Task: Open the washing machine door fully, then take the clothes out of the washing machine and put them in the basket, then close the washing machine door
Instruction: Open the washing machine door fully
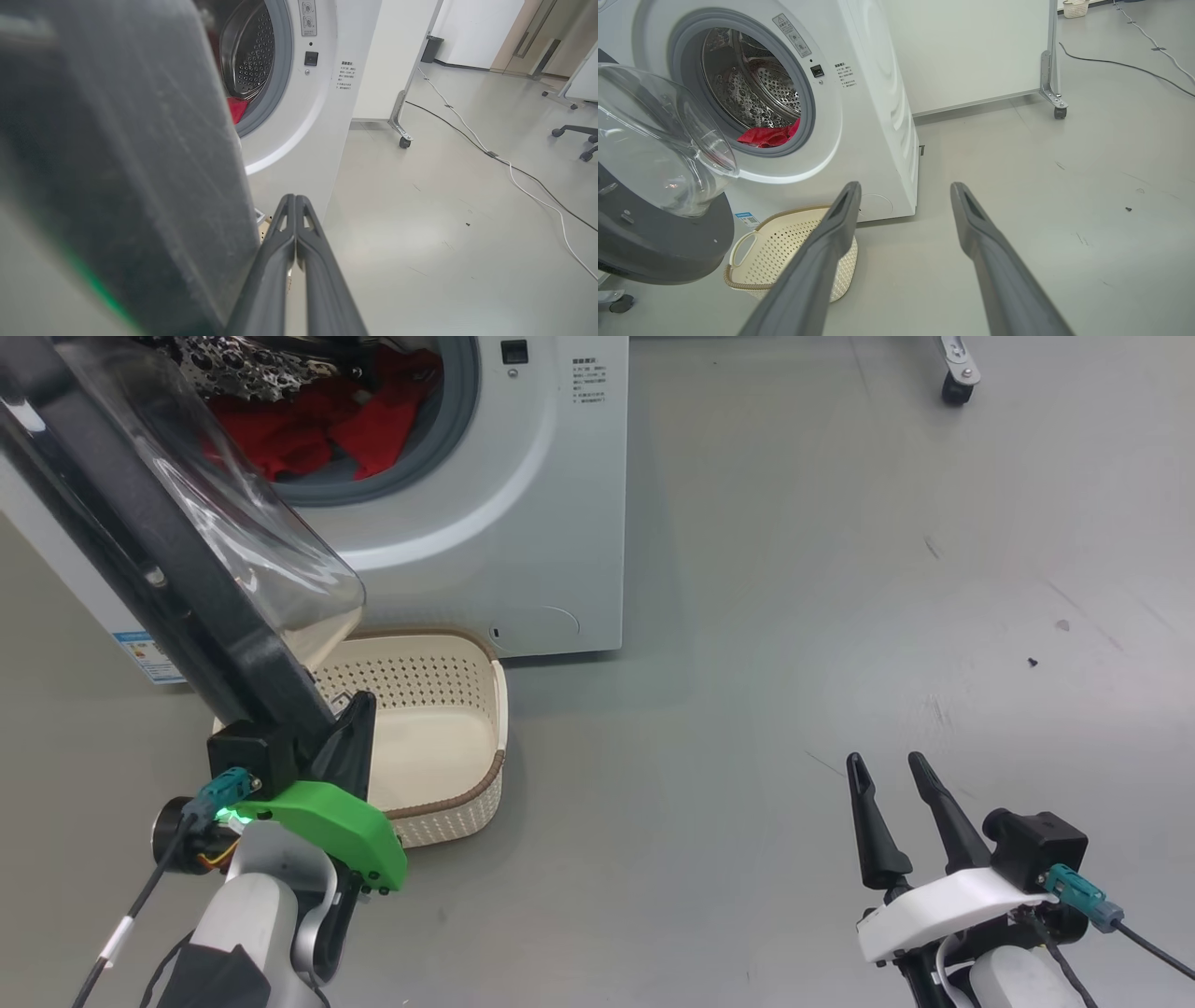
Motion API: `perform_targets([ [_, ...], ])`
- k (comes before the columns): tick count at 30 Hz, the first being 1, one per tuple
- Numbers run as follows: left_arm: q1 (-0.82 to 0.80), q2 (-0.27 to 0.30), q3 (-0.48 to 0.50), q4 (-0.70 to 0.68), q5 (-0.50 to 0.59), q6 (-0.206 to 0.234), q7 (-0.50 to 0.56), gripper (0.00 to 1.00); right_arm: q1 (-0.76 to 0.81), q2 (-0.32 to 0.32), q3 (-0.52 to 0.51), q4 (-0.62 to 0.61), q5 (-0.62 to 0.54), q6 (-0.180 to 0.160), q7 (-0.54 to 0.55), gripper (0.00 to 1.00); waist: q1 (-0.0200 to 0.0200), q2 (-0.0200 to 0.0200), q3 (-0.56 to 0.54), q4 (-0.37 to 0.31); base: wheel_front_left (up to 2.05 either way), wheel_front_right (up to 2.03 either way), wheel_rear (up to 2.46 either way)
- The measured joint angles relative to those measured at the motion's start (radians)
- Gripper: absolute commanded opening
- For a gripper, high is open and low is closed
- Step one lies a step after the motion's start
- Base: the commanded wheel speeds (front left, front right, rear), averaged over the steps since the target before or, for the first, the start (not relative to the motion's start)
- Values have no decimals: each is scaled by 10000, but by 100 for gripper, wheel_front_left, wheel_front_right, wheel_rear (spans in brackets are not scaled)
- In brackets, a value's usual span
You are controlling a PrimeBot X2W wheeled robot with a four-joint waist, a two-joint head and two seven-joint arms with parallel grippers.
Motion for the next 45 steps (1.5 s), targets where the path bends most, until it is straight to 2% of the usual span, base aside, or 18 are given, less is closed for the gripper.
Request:
perform_targets([
  [32,-12,-96,42,704,-150,-50,-773,0,132,-38,-40,140,-190,2,0,100,0,0,-241,2145,0,0,0],
  [45,-2,79,535,773,-284,42,-1049,0,135,-25,244,142,-263,4,2,100,1,0,-107,2816,0,0,0],
])
